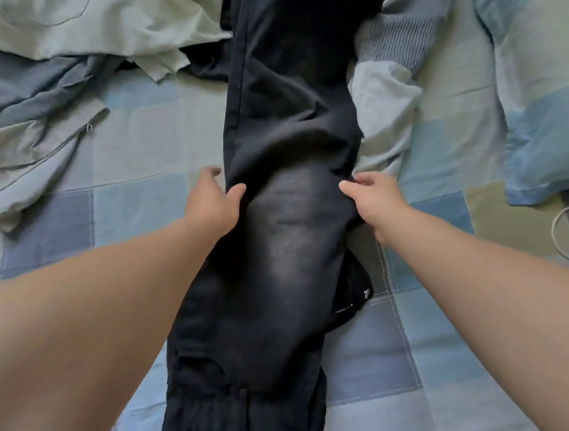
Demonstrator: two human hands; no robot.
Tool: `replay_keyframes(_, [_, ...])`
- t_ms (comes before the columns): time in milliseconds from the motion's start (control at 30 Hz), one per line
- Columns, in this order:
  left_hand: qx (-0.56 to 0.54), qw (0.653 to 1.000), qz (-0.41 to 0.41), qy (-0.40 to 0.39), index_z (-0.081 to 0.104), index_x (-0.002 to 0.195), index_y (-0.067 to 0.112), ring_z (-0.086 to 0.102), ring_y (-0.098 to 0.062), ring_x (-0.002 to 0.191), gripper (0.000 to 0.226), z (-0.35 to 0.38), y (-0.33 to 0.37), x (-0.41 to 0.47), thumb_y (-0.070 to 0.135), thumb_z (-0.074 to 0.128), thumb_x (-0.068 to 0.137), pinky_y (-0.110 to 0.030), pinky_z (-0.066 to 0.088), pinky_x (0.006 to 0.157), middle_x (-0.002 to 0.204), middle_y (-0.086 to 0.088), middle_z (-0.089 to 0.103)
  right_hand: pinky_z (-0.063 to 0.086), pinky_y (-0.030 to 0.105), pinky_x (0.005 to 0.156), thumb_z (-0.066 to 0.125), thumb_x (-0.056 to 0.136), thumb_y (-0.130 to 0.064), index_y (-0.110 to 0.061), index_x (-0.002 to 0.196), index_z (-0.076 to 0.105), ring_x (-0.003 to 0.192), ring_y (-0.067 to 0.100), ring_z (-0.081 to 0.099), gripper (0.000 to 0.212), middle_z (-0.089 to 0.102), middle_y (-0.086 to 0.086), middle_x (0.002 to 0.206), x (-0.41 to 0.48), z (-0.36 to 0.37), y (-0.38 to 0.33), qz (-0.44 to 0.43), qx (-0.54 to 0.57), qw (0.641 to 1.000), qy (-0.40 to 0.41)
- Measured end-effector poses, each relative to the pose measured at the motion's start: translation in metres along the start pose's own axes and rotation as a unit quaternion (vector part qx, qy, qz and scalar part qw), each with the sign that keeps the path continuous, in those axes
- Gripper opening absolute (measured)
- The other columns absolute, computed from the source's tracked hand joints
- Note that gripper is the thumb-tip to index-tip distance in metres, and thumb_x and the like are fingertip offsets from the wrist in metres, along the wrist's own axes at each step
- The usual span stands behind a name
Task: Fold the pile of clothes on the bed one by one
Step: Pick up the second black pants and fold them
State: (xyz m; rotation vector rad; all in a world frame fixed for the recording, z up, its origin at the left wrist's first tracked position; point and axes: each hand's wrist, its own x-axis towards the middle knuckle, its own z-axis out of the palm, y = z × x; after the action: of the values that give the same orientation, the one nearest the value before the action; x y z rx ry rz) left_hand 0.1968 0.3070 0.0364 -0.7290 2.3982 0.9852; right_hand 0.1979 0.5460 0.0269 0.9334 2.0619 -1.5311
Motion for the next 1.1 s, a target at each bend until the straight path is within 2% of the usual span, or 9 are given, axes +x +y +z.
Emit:
replay_keyframes(133, [0.115,0.988,0.049,-0.087,0.066,0.116,0.011,0.063,-0.034,0.107,0.025,0.015,-0.021,-0.033,0.027,0.059,0.098,-0.033,0.046,0.083,0.110,-0.012,0.071,0.044,0.025,0.065,0.071,0.091,-0.021,-0.016,0.089,0.065,0.079,0.018,0.055,0.008,0.061,0.005,0.088,-0.028,-0.008,0.030,0.050,-0.071,0.995,-0.051])
replay_keyframes(233, [0.235,0.937,0.022,-0.257,0.068,0.107,0.013,0.066,-0.028,0.103,0.019,0.018,-0.030,-0.068,0.027,0.065,0.094,-0.028,0.046,0.082,0.107,-0.009,0.072,0.043,0.019,0.045,0.066,0.095,-0.015,-0.019,0.065,0.042,0.057,0.013,0.044,0.039,0.043,0.000,0.066,-0.064,-0.029,0.055,0.159,-0.162,0.958,-0.174])
replay_keyframes(367, [0.263,0.849,-0.143,-0.436,0.062,0.108,0.018,0.069,-0.016,0.074,0.034,-0.004,-0.005,-0.085,0.043,0.074,0.088,-0.029,0.056,0.076,0.089,-0.002,0.069,0.048,0.021,0.050,0.067,0.094,-0.017,-0.017,0.067,0.049,0.056,0.019,0.048,0.032,0.048,0.009,0.069,-0.086,-0.071,0.047,0.228,-0.260,0.893,-0.288])
replay_keyframes(467, [0.222,0.907,-0.125,-0.335,0.061,0.121,0.020,0.067,-0.021,0.101,0.078,-0.015,0.017,-0.072,0.076,0.074,0.067,-0.037,0.051,0.092,0.110,0.003,0.066,0.053,0.029,0.070,0.072,0.088,-0.048,-0.015,0.100,0.062,0.080,0.021,0.066,0.036,0.070,0.003,0.098,-0.073,-0.089,0.022,0.219,-0.234,0.914,-0.250])
replay_keyframes(567, [0.029,0.982,-0.093,-0.160,0.034,0.150,0.012,0.054,-0.027,0.126,0.091,-0.004,0.042,-0.045,0.052,0.078,0.081,-0.032,0.041,0.096,0.133,0.000,0.053,0.054,0.043,0.092,0.070,0.087,-0.054,-0.019,0.128,0.055,0.106,0.024,0.065,0.056,0.063,0.009,0.121,-0.043,-0.080,-0.006,0.129,-0.159,0.972,-0.116])
replay_keyframes(700, [-0.078,0.986,-0.062,-0.131,0.024,0.155,0.015,0.051,-0.027,0.131,0.094,0.019,0.063,-0.010,0.040,0.080,0.083,-0.034,0.040,0.110,0.144,0.002,0.048,0.053,0.047,0.098,0.072,0.089,-0.043,-0.026,0.110,0.059,0.112,0.021,0.065,0.030,0.067,0.000,0.115,-0.003,-0.047,-0.028,0.047,-0.091,0.988,-0.119])
replay_keyframes(800, [-0.052,0.995,-0.034,-0.075,0.044,0.143,0.013,0.056,-0.030,0.124,0.053,0.027,0.060,-0.009,0.021,0.065,0.096,-0.038,0.044,0.108,0.133,-0.005,0.057,0.057,0.033,0.083,0.068,0.093,-0.019,-0.016,0.113,0.065,0.097,0.023,0.070,0.020,0.072,0.004,0.110,0.011,-0.030,-0.025,-0.002,-0.038,0.995,-0.087])
replay_keyframes(900, [-0.074,0.989,-0.022,-0.129,0.061,0.122,0.017,0.064,-0.030,0.108,0.027,0.022,0.052,-0.028,0.006,0.058,0.097,-0.045,0.052,0.100,0.114,-0.006,0.068,0.057,0.036,0.082,0.061,0.093,-0.012,-0.015,0.104,0.071,0.091,0.024,0.070,0.015,0.075,0.006,0.101,-0.005,-0.033,-0.027,-0.031,-0.049,0.997,-0.056])
replay_keyframes(1100, [-0.159,0.930,-0.110,-0.314,0.064,0.125,0.016,0.069,-0.024,0.110,0.033,-0.041,0.062,-0.099,0.002,0.064,0.095,-0.037,0.058,0.090,0.120,-0.006,0.072,0.055,0.017,0.075,0.059,0.099,-0.016,-0.025,0.094,0.072,0.085,0.007,0.069,0.016,0.076,-0.010,0.090,-0.087,-0.068,-0.068,-0.049,0.015,0.995,-0.082])
